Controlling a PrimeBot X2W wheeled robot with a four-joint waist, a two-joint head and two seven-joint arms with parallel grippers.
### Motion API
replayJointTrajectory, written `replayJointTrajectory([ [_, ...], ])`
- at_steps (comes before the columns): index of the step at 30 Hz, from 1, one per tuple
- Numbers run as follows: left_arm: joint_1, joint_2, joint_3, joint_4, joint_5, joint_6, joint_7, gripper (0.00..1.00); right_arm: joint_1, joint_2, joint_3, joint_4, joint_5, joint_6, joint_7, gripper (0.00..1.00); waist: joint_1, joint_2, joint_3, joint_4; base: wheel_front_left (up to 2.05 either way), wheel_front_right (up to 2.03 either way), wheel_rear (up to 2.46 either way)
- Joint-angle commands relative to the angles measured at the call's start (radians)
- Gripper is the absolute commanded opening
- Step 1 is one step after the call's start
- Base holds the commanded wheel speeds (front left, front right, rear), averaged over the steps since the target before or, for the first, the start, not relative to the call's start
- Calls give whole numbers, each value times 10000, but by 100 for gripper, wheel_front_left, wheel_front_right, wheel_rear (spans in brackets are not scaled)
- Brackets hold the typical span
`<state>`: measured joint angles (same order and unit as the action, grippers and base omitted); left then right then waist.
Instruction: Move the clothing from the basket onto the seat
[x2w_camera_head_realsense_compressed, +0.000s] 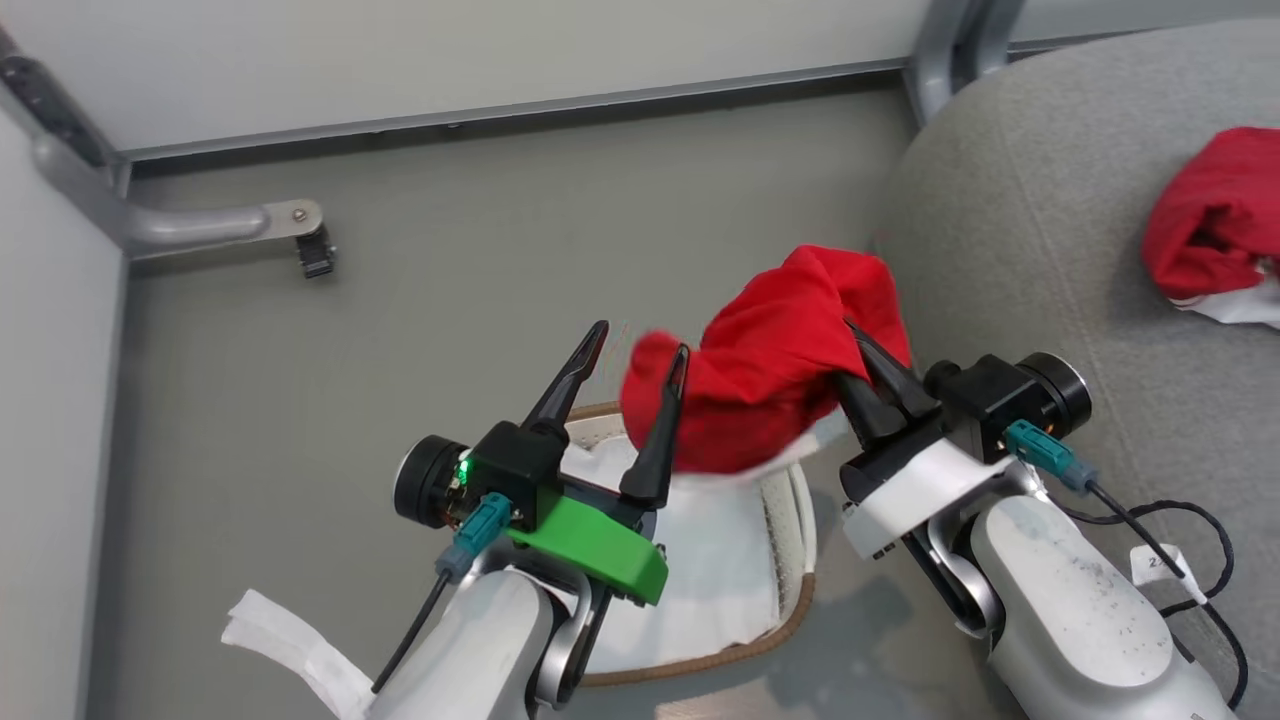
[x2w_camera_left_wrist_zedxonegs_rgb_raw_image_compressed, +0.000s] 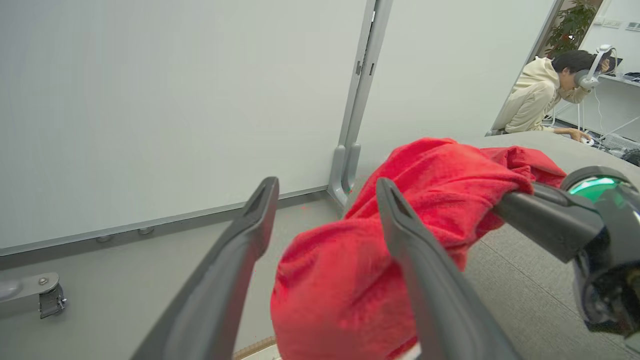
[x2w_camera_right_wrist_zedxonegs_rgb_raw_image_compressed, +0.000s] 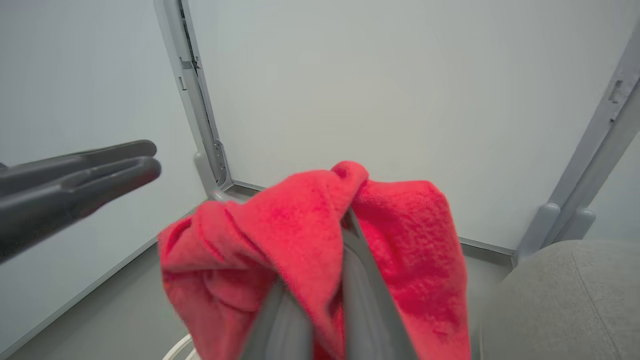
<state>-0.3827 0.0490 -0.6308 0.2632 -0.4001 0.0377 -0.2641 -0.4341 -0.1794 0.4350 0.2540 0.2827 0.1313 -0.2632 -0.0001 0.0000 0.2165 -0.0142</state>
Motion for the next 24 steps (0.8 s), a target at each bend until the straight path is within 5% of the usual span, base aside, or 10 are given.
replayJointTrajectory([
  [1,172,32,130,39,116,-41,-4,100,151,-22,-11,-90,96,-12,-20,0,1,0,-61,-1280,0,0,0],
  [12,186,39,355,518,273,-372,-4,100,-482,-355,-963,-312,502,-12,-20,0,1,0,222,-2826,0,0,0],
  [18,-145,47,394,831,474,-434,-4,100,-2193,-1139,-2036,-135,735,-12,-20,0,1,0,829,-3149,0,0,0],
  [24,-591,44,240,1189,680,-513,-4,100,-4333,-2186,-3544,1455,511,-12,-20,0,1,0,1594,-3065,0,0,0],
])
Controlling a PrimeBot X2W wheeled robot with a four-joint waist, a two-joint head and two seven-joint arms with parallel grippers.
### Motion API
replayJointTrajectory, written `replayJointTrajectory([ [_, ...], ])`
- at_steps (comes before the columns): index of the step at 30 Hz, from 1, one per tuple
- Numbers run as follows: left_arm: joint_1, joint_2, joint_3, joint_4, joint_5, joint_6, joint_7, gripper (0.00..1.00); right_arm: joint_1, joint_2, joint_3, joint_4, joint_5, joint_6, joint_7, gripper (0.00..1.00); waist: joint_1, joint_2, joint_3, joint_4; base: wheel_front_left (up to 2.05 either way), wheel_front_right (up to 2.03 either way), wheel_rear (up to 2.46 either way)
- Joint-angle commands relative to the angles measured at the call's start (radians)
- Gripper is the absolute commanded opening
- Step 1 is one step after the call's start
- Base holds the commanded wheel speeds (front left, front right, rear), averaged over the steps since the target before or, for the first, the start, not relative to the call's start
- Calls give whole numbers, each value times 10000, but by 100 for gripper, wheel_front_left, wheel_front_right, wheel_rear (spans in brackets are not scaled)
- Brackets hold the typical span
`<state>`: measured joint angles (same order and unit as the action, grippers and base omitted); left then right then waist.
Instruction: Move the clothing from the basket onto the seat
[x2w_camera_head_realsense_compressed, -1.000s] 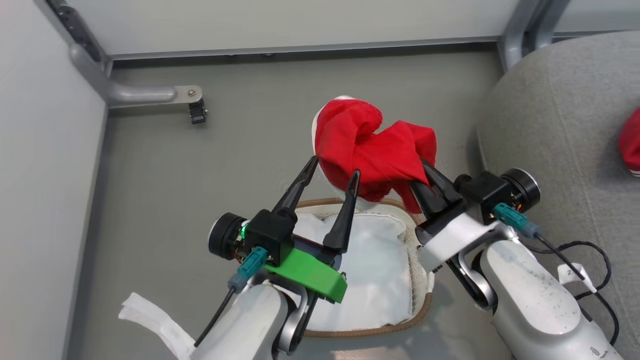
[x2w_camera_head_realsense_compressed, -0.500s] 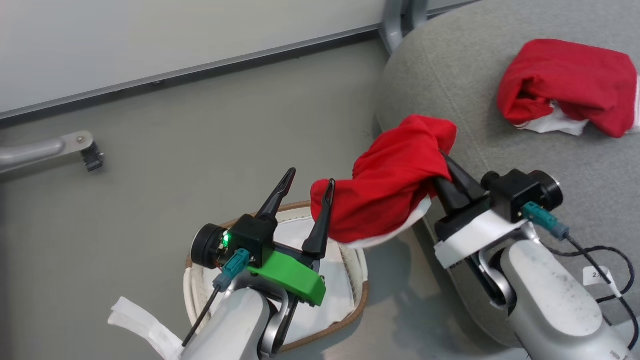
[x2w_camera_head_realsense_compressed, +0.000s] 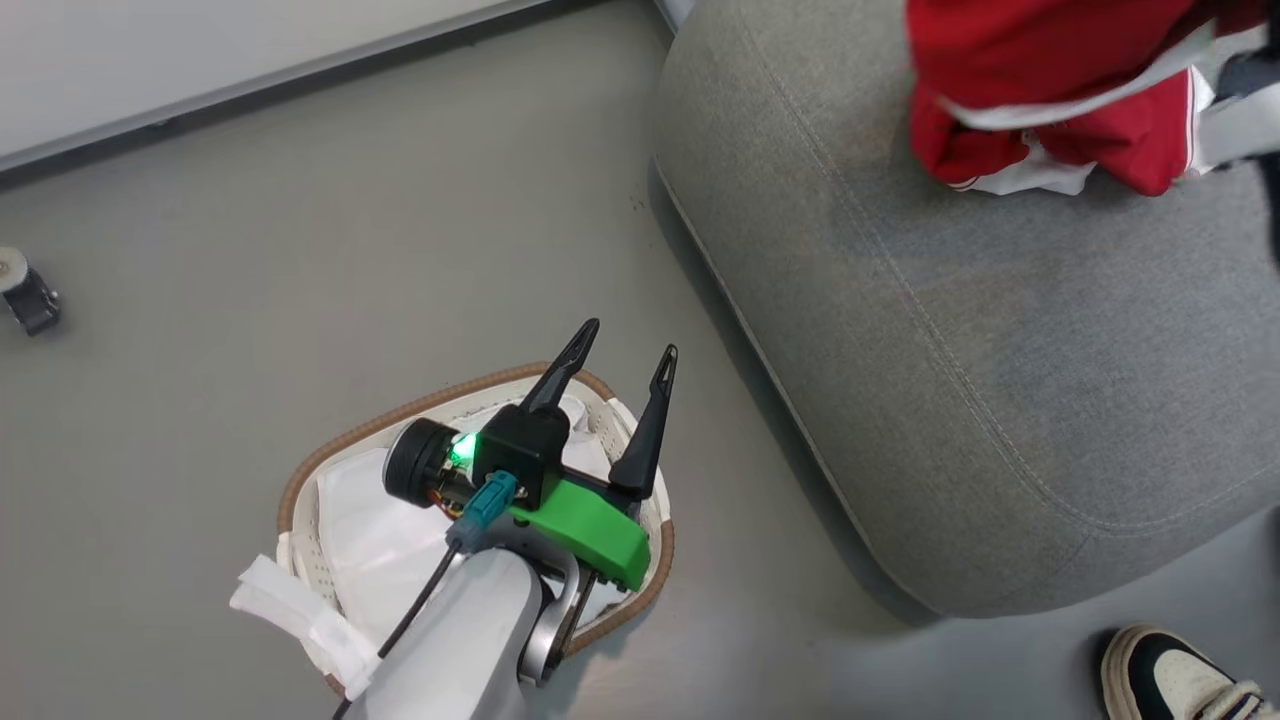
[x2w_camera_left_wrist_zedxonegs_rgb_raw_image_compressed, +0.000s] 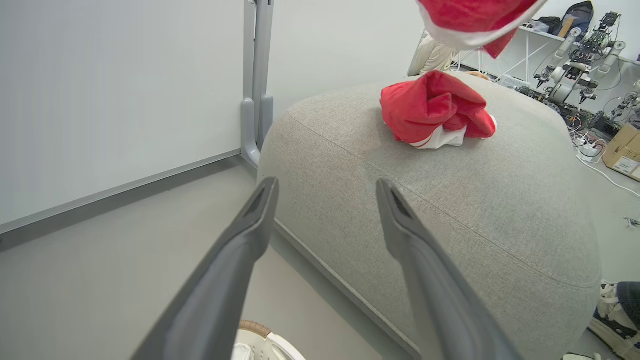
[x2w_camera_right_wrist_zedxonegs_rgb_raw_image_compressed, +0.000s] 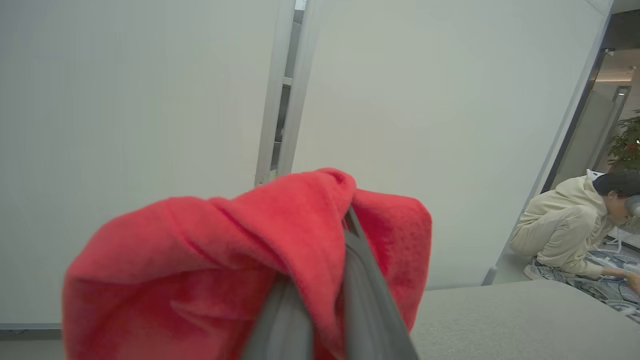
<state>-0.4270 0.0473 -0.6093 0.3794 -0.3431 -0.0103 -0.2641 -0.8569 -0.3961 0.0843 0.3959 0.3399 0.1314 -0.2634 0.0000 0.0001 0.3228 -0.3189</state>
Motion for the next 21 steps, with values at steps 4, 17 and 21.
replayJointTrajectory([
  [4,-455,61,-121,92,-63,55,-4,100,-1113,-694,-812,1425,-418,-14,-18,0,0,-1,993,282,0,0,0],
  [17,-1104,59,-284,42,-81,457,-4,100,-1309,-923,-1233,3575,-996,-14,-17,0,0,-1,2187,1092,0,0,0],
  [21,-1119,58,-202,53,-117,537,-4,100,-773,-643,-1214,3825,-802,-14,-17,100,0,-1,2144,1122,0,0,0],
])
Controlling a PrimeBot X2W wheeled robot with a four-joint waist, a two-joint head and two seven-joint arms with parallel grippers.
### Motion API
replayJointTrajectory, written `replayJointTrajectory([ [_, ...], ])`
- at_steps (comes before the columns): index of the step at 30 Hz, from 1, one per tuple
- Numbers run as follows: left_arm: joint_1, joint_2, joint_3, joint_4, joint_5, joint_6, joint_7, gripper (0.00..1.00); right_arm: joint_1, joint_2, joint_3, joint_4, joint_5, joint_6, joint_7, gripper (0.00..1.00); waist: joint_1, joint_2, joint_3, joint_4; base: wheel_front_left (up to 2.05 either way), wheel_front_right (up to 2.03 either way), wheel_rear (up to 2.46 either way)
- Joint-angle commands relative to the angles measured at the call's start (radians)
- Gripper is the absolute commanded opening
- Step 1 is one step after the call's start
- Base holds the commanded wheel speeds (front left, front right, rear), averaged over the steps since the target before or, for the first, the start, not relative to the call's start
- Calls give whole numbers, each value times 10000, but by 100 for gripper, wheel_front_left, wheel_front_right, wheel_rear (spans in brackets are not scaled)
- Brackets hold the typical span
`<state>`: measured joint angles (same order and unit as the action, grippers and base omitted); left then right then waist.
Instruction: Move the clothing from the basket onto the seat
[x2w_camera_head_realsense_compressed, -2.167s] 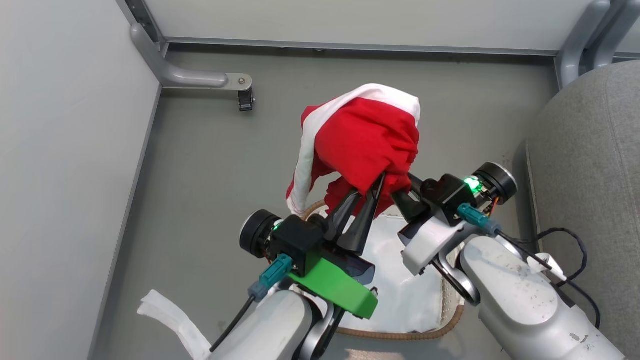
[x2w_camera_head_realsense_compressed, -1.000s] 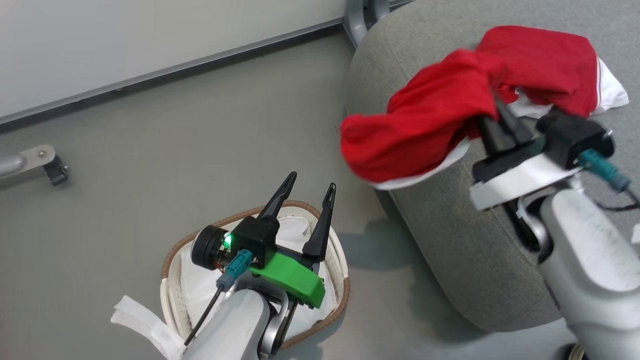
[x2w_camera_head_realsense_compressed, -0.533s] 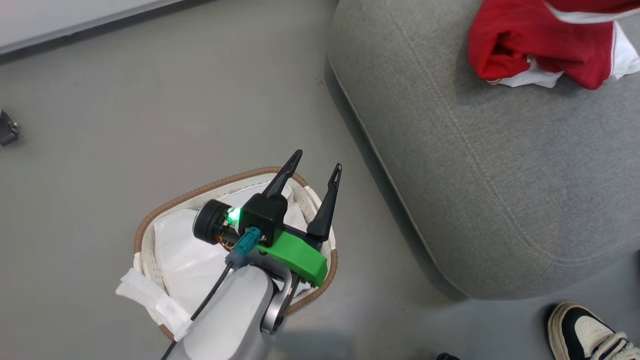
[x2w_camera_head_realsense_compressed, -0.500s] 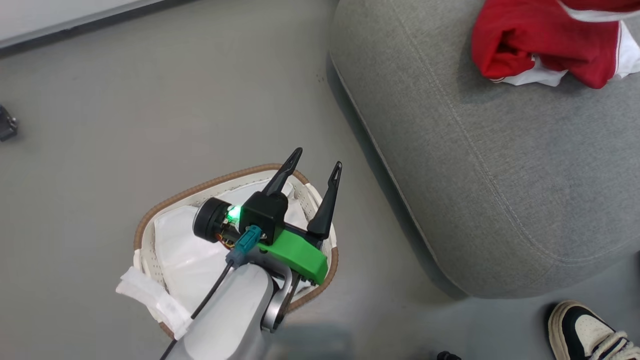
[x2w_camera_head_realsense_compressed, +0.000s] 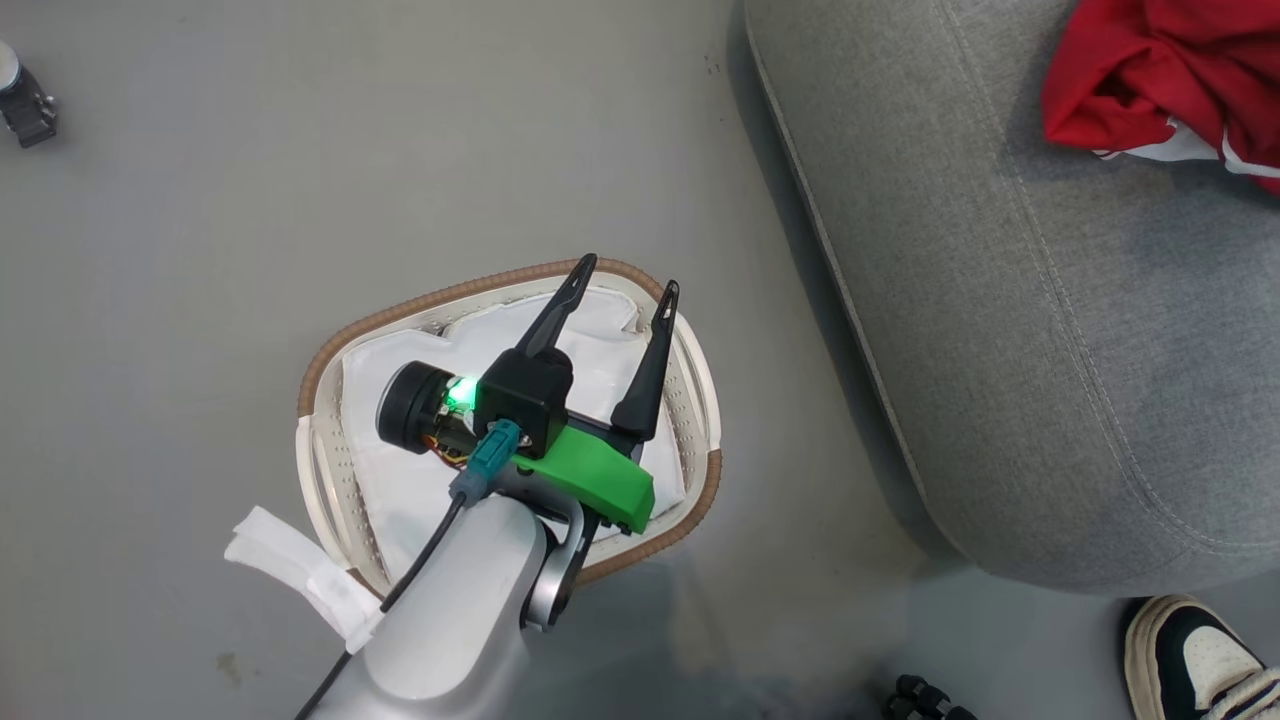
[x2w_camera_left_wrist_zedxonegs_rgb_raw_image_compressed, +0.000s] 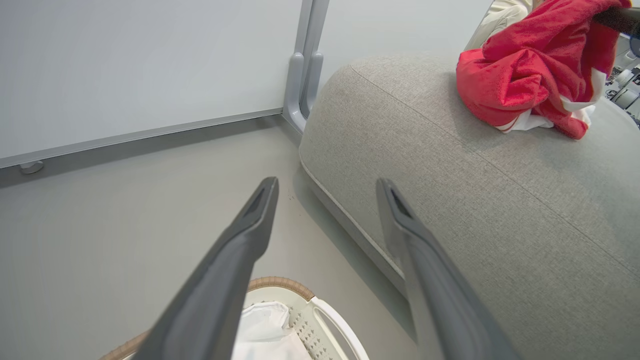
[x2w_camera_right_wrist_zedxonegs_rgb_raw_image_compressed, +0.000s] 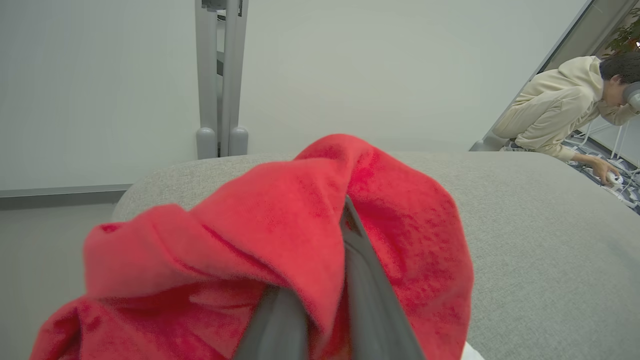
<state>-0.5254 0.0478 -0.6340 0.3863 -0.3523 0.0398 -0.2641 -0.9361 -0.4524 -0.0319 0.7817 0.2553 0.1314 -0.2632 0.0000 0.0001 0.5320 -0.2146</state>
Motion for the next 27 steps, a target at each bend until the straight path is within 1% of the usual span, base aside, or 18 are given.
replayJointTrajectory([
  [1,-115,52,82,7,-18,51,-4,100,240,4,-53,-62,53,-14,-20,100,0,-1,-7,79,0,0,0],
  [4,14,51,256,26,8,95,-4,100,777,191,-136,-309,210,-14,-19,100,0,-1,-196,59,0,0,0],
  [7,262,52,507,26,17,134,-4,100,1387,326,-248,-835,424,-14,-19,100,0,-1,-489,42,0,0,0],
  [14,901,51,1179,41,-89,222,-4,100,3271,418,54,-2183,575,-14,-19,100,0,-1,-1349,116,0,0,0],
  [20,1582,51,2052,-182,254,313,-4,100,4590,819,500,-3269,903,-14,-19,100,0,-1,-2017,365,0,0,0],
  [27,2388,49,3293,-513,767,596,-4,100,5087,1411,1502,-4049,1178,-14,-19,100,0,-1,-2617,849,0,0,0],
])
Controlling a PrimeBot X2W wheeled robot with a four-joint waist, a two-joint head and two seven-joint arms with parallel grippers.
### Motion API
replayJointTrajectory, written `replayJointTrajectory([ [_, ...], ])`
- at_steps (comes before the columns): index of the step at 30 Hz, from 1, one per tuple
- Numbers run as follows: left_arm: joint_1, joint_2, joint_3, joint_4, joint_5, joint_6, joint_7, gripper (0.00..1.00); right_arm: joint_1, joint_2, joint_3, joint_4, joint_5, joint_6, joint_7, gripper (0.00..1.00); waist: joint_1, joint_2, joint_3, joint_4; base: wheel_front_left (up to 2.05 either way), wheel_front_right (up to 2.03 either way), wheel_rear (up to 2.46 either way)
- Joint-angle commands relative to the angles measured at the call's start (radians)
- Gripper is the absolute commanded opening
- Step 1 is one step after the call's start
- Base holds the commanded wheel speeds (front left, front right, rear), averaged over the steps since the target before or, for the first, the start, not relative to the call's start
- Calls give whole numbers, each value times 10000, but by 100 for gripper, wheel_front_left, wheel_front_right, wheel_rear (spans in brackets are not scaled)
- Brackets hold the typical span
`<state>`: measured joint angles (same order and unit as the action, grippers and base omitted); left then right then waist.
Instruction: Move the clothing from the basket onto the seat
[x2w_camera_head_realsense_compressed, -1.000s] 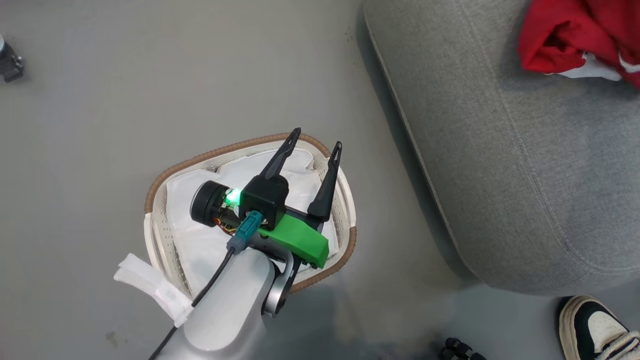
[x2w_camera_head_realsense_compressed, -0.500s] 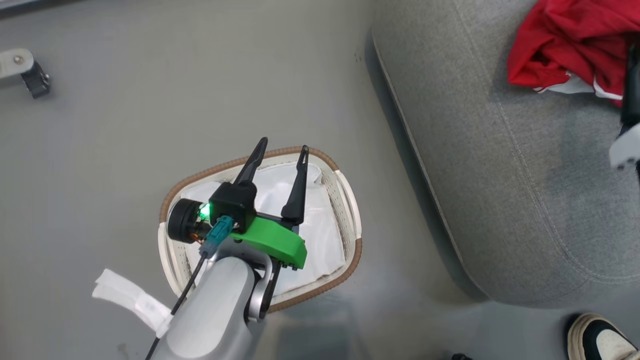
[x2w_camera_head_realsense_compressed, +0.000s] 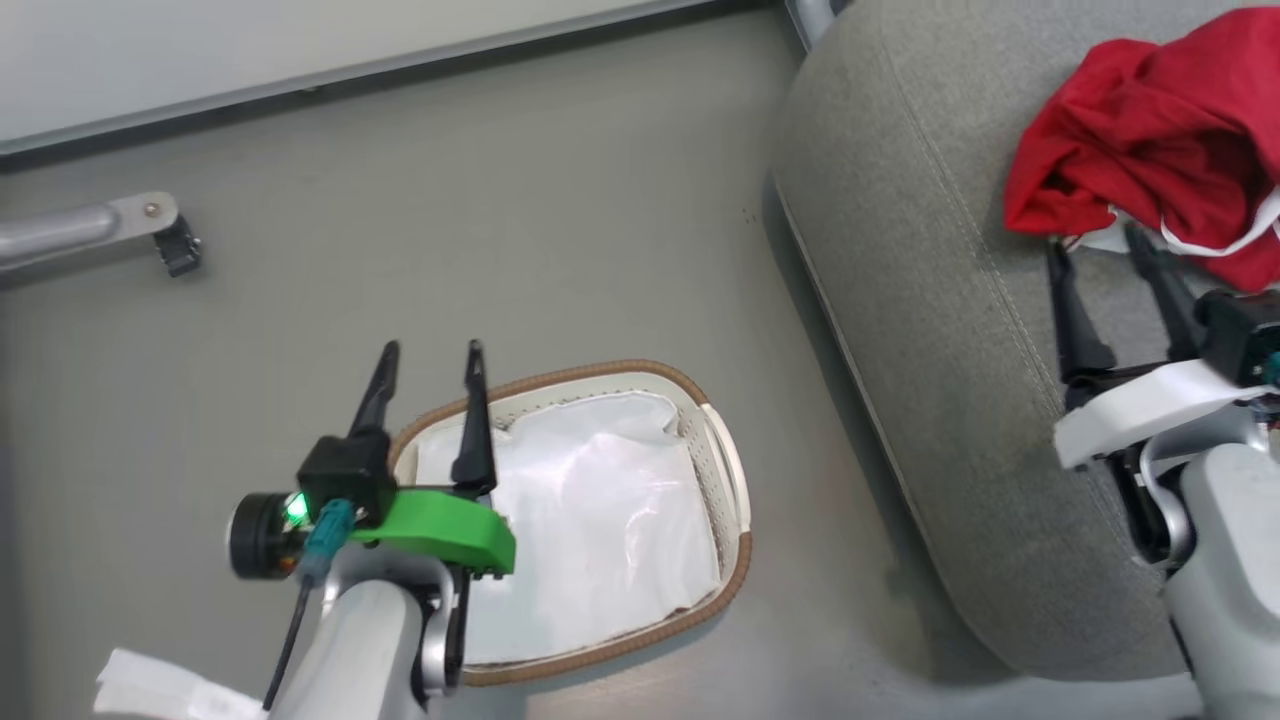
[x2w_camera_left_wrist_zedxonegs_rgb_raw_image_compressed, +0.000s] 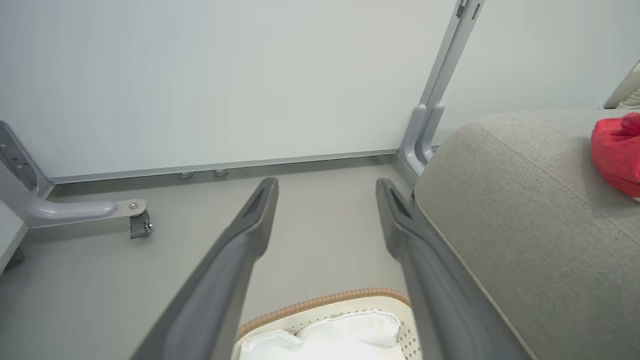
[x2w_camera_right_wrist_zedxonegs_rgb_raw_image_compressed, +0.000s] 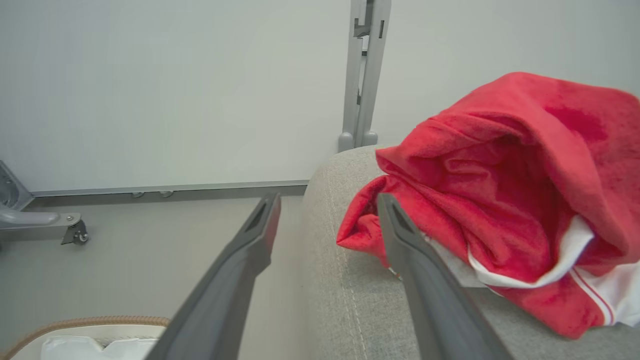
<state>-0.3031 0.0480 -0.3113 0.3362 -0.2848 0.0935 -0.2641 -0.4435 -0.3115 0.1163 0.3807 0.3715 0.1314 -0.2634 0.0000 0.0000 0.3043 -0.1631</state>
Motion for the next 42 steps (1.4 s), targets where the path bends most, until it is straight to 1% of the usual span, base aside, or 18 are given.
replayJointTrajectory([
  [1,282,49,228,-12,99,77,-4,100,182,95,84,-120,32,-14,-17,100,0,0,-424,413,0,0,0],
  [2,424,47,448,-108,-78,61,-4,100,232,244,199,-180,76,-14,-17,100,0,0,-505,506,0,0,0],
  [5,855,46,976,-281,17,37,-4,100,388,491,495,-346,-129,-14,-17,100,0,0,-787,735,0,0,0],
  [10,1461,43,1708,-317,398,1,-4,100,814,1076,573,-536,-205,-14,-17,100,0,0,-1079,1099,0,0,0],
  [12,1710,46,1987,-323,269,-13,-4,100,1027,1250,565,-574,-240,-14,-17,100,0,0,-1211,1211,0,0,0],
  [15,2138,38,2293,-348,391,-40,-4,100,1438,1534,436,-615,-234,-14,-17,100,0,0,-1441,1318,0,0,0],
  [20,2668,43,2626,-319,585,-145,-4,100,2141,1806,289,-722,-428,-14,-17,100,0,0,-1776,1459,0,0,0],
  [26,3252,43,2798,-417,522,-522,-4,100,2854,2077,-166,-882,-672,-14,-17,100,0,0,-2226,1546,0,0,0],
  [33,3742,44,2855,-533,397,-783,-4,100,3452,2218,-457,-1152,-848,-14,-16,100,0,0,-2525,1567,0,0,0],
  [34,3785,43,2882,-527,405,-802,-4,0,3492,2227,-473,-1174,-848,-14,-16,0,0,0,-2542,1566,0,0,0],
  [38,3683,-29,2804,-177,346,-805,24,0,3547,2325,-417,-861,-760,0,16,0,0,0,-2519,1561,0,0,0],
  [42,3550,-29,2917,-135,-341,-879,251,0,3549,2351,-509,-859,-84,0,204,0,0,0,-2534,1563,0,0,0],
])
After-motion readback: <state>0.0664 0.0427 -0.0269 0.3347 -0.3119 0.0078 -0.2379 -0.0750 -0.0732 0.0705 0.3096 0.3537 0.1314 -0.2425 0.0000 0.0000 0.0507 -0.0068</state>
